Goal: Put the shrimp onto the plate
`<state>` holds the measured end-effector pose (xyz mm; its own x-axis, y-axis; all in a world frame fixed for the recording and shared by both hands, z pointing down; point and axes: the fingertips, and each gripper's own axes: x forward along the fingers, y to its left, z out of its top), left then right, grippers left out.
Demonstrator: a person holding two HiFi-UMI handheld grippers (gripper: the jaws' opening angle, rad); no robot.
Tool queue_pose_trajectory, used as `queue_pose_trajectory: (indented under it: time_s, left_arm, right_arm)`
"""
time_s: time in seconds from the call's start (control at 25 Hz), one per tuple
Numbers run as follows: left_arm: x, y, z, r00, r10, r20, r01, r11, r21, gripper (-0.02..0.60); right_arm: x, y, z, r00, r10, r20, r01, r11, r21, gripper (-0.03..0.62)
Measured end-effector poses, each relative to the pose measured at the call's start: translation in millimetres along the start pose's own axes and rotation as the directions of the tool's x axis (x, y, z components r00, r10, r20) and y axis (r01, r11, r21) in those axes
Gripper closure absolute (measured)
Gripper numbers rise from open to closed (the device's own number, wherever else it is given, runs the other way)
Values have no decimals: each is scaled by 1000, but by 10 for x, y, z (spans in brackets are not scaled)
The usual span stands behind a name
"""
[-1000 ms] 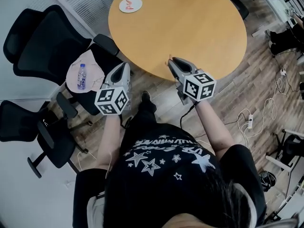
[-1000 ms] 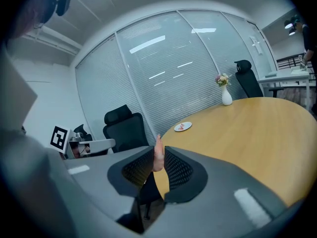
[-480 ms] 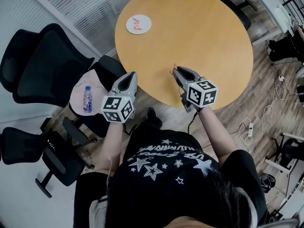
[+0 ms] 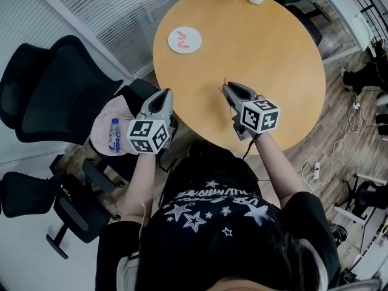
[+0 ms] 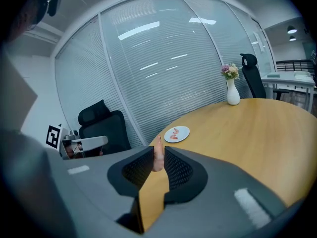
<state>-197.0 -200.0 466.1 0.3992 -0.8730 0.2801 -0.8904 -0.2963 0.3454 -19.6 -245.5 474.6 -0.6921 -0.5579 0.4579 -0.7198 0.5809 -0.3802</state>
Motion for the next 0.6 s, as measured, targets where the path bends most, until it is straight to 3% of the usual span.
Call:
queue_pose_trajectory:
  time_s: [0.6]
  left_arm:
    - [485,396,106,997,67,-32,-67,997,-24,580]
  right_arm:
    - [767,-544,516,1000,19,19,-19,1000,-11,525]
